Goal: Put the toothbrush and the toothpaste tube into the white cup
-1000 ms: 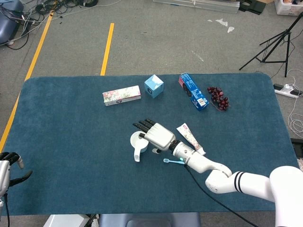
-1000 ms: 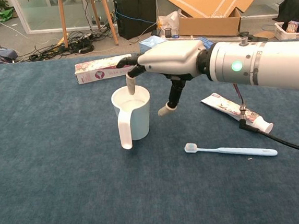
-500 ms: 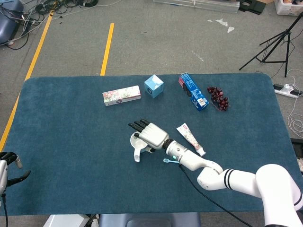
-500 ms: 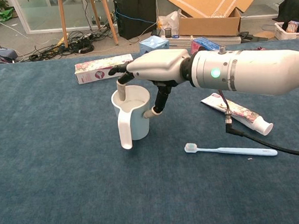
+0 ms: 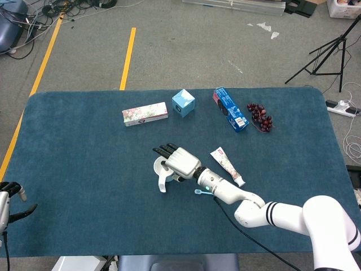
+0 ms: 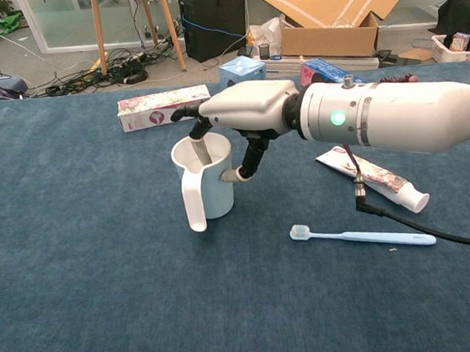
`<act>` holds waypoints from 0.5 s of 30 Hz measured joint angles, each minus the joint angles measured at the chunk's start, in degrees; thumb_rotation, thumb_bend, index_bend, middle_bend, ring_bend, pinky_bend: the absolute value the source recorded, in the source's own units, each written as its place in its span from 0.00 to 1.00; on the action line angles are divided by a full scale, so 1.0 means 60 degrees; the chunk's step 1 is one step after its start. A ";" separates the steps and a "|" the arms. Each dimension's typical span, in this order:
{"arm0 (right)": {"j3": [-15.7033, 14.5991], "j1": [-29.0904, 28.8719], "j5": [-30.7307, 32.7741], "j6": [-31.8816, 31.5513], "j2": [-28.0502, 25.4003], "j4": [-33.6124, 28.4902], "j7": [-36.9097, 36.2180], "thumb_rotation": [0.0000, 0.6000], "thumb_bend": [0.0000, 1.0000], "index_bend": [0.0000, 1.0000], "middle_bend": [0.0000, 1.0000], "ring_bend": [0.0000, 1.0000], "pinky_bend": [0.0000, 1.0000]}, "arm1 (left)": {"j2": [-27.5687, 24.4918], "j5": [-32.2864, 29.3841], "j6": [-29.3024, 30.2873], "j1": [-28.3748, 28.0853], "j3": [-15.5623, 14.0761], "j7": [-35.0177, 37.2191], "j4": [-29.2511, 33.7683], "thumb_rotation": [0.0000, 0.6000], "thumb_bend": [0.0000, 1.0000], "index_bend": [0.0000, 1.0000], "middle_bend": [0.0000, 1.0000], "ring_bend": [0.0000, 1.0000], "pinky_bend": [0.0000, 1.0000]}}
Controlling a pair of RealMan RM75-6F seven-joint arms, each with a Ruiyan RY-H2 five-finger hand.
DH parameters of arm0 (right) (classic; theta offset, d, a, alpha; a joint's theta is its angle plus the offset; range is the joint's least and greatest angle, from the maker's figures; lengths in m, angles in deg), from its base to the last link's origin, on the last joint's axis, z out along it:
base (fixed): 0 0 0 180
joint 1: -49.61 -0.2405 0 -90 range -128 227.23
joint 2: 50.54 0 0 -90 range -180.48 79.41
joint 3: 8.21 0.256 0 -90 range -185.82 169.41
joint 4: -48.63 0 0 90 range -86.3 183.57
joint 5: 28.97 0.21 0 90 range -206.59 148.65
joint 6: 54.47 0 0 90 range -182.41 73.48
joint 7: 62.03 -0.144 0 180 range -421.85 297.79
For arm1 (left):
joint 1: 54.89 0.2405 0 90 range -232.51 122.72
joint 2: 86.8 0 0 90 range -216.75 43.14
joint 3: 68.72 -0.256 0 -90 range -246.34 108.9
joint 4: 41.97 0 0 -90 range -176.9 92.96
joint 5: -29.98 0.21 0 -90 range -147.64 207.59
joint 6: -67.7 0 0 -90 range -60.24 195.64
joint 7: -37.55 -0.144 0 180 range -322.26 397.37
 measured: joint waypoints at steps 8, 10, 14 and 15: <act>-0.0142 0.0106 0.0051 -0.0187 -0.0096 -0.0183 0.0255 1.00 0.29 0.60 0.00 0.00 0.12 | 0.0019 -0.0009 -0.0047 -0.0012 -0.0012 -0.0052 -0.0002 1.00 0.00 0.65 0.51 0.37 0.37; -0.0196 0.0150 0.0033 -0.0256 -0.0131 -0.0251 0.0312 1.00 0.30 0.60 0.00 0.00 0.12 | 0.0026 -0.0014 -0.0062 -0.0017 -0.0014 -0.0070 -0.0010 1.00 0.00 0.65 0.51 0.37 0.37; -0.0297 0.0228 -0.0025 -0.0380 -0.0207 -0.0367 0.0413 1.00 0.30 0.62 0.00 0.00 0.12 | 0.0040 -0.0036 -0.0103 -0.0028 -0.0019 -0.0103 -0.0018 1.00 0.00 0.65 0.51 0.37 0.37; -0.0320 0.0251 -0.0040 -0.0414 -0.0226 -0.0396 0.0432 1.00 0.30 0.62 0.00 0.00 0.12 | 0.0044 -0.0039 -0.0110 -0.0030 -0.0021 -0.0111 -0.0018 1.00 0.00 0.65 0.51 0.37 0.37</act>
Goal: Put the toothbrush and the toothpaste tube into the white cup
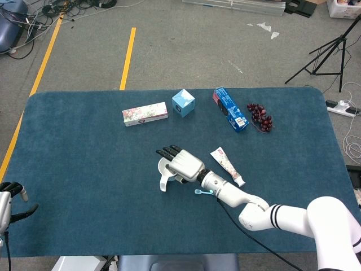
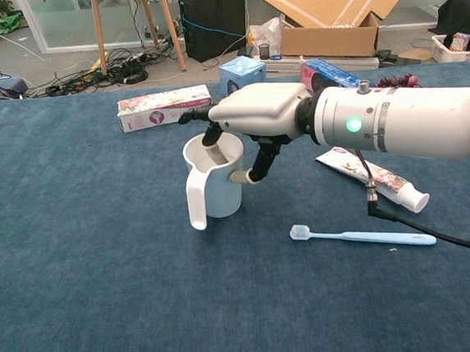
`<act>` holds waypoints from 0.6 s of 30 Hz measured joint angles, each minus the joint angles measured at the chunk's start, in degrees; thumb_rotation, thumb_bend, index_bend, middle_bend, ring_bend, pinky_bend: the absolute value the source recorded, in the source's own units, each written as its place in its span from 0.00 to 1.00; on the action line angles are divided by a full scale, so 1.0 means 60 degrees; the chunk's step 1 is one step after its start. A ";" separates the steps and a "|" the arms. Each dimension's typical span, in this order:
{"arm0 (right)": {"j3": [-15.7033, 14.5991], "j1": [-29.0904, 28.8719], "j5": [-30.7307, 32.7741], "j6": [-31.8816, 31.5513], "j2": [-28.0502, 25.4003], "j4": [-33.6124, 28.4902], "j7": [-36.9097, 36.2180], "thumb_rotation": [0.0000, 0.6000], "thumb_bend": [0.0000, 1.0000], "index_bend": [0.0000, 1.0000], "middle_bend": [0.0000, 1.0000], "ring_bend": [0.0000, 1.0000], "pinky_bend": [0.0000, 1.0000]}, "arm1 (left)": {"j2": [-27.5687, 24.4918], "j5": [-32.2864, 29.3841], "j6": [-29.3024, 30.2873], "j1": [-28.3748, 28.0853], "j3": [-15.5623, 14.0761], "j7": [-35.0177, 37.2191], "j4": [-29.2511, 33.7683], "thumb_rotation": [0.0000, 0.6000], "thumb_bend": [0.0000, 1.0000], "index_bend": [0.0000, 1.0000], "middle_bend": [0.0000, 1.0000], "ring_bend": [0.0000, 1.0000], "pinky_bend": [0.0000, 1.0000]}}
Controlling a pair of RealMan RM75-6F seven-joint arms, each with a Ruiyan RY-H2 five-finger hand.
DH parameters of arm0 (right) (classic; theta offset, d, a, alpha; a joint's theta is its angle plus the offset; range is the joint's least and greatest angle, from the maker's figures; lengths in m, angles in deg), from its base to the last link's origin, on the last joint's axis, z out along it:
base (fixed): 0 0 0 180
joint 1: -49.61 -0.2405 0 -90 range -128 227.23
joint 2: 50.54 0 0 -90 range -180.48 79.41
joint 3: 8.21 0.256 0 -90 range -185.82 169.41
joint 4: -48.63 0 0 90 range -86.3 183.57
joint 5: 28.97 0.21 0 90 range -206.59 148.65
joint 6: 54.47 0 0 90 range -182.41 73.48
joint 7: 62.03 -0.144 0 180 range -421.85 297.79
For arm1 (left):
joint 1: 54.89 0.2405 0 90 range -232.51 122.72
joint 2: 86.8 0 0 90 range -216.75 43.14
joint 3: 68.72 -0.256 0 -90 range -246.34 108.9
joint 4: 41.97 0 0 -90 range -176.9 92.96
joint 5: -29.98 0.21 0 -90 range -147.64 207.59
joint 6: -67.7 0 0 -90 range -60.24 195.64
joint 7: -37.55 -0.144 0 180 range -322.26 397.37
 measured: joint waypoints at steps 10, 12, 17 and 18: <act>-0.0225 0.0241 -0.0245 -0.0436 -0.0091 -0.0059 0.0182 1.00 0.30 0.65 0.01 0.00 0.12 | 0.0048 -0.0038 -0.0072 -0.0027 -0.0010 -0.0097 -0.0027 1.00 0.00 0.65 0.51 0.37 0.37; -0.0252 0.0286 -0.0324 -0.0548 -0.0135 -0.0101 0.0181 1.00 0.30 0.65 0.01 0.00 0.12 | 0.0062 -0.0044 -0.0080 -0.0031 -0.0010 -0.0116 -0.0040 1.00 0.00 0.65 0.51 0.37 0.37; -0.0316 0.0405 -0.0533 -0.0825 -0.0365 -0.0394 0.0152 1.00 0.30 0.65 0.01 0.00 0.12 | 0.0081 -0.0067 -0.0098 -0.0040 -0.0003 -0.0135 -0.0066 1.00 0.00 0.65 0.51 0.37 0.37; -0.0335 0.0436 -0.0588 -0.0891 -0.0451 -0.0508 0.0151 1.00 0.30 0.65 0.02 0.00 0.12 | 0.0087 -0.0077 -0.0105 -0.0043 -0.0001 -0.0139 -0.0073 1.00 0.00 0.65 0.51 0.37 0.37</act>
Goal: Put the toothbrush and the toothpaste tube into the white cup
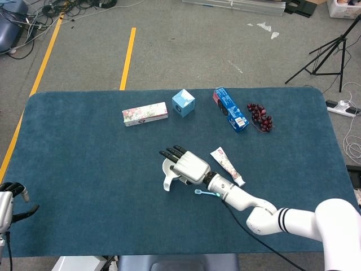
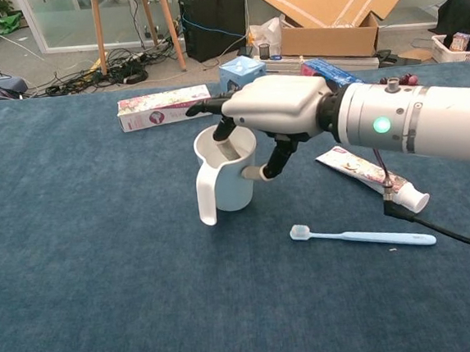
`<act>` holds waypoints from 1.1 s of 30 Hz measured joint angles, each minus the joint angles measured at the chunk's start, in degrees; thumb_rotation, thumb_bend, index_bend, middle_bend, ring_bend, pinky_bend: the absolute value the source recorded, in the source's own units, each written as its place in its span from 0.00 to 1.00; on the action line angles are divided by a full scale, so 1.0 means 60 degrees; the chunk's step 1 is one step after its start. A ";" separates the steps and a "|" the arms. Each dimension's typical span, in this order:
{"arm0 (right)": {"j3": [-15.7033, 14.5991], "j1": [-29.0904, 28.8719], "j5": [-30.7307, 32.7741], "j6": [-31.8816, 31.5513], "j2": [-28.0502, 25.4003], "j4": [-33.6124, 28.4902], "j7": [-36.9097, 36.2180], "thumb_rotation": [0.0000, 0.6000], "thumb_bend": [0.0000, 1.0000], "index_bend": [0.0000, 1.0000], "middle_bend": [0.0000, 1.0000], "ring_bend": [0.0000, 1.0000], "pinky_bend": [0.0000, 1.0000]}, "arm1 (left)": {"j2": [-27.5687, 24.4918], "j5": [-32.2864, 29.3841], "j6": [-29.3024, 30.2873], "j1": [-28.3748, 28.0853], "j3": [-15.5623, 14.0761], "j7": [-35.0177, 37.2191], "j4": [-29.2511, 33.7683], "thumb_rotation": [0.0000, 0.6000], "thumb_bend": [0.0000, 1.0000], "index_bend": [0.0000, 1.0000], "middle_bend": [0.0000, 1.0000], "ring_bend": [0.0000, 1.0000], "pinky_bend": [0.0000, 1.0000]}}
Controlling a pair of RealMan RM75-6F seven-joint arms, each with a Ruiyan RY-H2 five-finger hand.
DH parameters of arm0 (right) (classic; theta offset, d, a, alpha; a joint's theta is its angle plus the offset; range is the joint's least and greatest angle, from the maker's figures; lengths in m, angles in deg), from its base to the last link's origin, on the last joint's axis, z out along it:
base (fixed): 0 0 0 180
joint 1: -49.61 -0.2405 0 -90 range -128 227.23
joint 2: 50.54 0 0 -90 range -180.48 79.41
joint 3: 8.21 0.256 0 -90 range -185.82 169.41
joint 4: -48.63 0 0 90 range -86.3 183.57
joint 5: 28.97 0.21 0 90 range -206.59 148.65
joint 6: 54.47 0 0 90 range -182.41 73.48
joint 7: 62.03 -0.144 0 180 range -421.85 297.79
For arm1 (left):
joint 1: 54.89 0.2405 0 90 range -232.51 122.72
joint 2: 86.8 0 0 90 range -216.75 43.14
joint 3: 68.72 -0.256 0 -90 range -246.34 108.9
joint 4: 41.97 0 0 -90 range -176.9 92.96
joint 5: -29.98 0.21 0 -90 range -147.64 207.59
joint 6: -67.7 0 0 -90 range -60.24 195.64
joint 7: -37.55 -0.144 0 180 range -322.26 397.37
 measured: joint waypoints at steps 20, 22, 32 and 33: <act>-0.1211 0.1242 -0.1697 -0.1425 -0.2857 -0.3765 0.0358 1.00 0.30 0.66 0.02 0.00 0.12 | 0.0195 -0.0195 -0.0258 -0.0124 0.0022 -0.0214 -0.0218 1.00 0.00 0.65 0.51 0.37 0.37; -0.1417 0.1413 -0.1963 -0.1563 -0.3069 -0.3958 0.0350 1.00 0.30 0.66 0.02 0.00 0.12 | 0.0210 -0.0219 -0.0279 -0.0136 0.0029 -0.0224 -0.0239 1.00 0.00 0.65 0.51 0.37 0.37; -0.1967 0.1804 -0.2774 -0.1725 -0.3051 -0.3849 -0.0221 1.00 0.30 0.66 0.02 0.00 0.12 | 0.0246 -0.0268 -0.0327 -0.0165 0.0034 -0.0259 -0.0283 1.00 0.00 0.65 0.51 0.37 0.37; -0.2000 0.1824 -0.2823 -0.1709 -0.2988 -0.3768 -0.0315 1.00 0.30 0.66 0.02 0.00 0.12 | 0.0238 -0.0268 -0.0315 -0.0159 0.0037 -0.0243 -0.0278 1.00 0.00 0.65 0.51 0.37 0.37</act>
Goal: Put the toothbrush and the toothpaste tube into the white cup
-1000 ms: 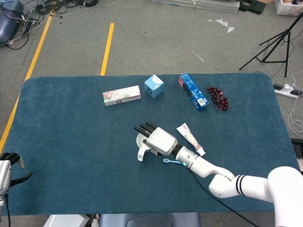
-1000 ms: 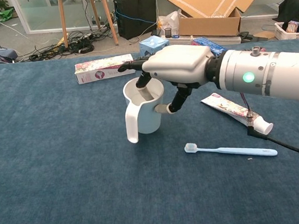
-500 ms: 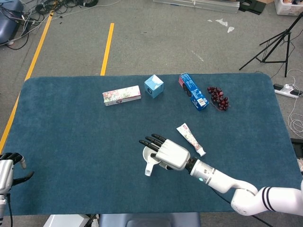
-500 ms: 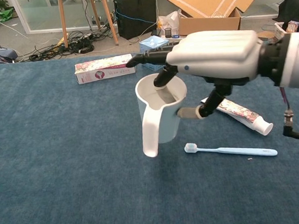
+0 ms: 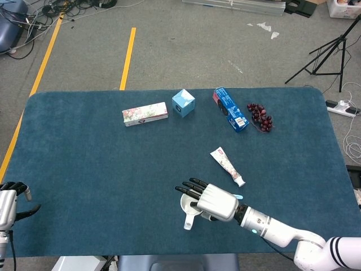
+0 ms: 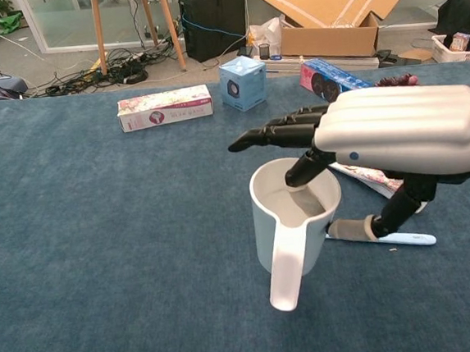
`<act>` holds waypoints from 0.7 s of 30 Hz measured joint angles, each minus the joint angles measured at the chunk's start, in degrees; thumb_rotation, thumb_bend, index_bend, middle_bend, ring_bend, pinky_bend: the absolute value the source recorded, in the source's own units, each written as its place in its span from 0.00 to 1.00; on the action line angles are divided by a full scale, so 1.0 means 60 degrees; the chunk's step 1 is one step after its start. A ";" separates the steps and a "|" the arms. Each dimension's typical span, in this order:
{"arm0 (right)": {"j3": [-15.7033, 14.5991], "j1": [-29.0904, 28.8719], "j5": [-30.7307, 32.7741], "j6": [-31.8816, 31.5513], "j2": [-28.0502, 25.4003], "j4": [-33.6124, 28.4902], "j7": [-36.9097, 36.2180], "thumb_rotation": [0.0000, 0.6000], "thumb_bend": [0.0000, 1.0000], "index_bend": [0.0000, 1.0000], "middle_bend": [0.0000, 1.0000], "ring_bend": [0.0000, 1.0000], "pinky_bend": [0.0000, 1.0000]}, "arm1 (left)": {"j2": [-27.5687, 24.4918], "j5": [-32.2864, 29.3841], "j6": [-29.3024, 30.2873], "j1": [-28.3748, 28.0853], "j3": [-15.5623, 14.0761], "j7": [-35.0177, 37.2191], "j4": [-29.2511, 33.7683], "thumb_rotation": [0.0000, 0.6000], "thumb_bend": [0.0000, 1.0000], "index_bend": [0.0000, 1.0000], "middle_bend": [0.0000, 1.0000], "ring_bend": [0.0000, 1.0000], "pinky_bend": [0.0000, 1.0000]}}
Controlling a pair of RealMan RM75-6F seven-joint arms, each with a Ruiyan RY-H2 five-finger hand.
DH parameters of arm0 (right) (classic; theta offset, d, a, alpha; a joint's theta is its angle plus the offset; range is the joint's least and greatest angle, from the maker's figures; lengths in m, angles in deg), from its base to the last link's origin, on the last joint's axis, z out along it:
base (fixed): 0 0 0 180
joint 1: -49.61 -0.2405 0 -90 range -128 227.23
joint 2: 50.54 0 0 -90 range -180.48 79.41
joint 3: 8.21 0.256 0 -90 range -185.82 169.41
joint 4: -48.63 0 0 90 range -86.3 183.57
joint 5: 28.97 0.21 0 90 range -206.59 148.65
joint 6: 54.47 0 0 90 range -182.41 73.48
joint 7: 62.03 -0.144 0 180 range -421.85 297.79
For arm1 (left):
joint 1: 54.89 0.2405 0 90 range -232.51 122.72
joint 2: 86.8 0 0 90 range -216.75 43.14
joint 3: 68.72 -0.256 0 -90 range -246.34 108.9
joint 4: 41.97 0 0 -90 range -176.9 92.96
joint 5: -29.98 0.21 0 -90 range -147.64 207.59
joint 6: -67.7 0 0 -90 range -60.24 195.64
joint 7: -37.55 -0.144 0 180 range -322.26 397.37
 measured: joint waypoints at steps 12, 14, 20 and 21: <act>-0.0418 0.0291 -0.0435 0.0036 0.0105 0.0326 -0.0572 1.00 0.30 0.66 0.02 0.00 0.12 | -0.0036 -0.0045 0.0027 0.0015 0.0020 0.0019 0.0027 1.00 0.00 0.65 0.51 0.37 0.37; -0.0469 0.0351 -0.0468 0.0014 0.0053 0.0331 -0.0592 1.00 0.30 0.66 0.02 0.00 0.12 | -0.0030 -0.0059 0.0015 0.0011 0.0021 -0.0002 0.0025 1.00 0.00 0.65 0.51 0.37 0.37; -0.0561 0.0535 -0.0484 -0.0015 -0.0011 0.0538 -0.0643 1.00 0.30 0.66 0.02 0.00 0.12 | -0.0006 -0.0132 -0.0048 -0.0002 0.0010 -0.0119 0.0028 1.00 0.00 0.65 0.51 0.37 0.37; -0.0567 0.0560 -0.0466 -0.0004 -0.0007 0.0594 -0.0674 1.00 0.30 0.66 0.02 0.00 0.12 | -0.0003 -0.0154 -0.0064 -0.0007 0.0012 -0.0136 0.0029 1.00 0.00 0.65 0.51 0.37 0.37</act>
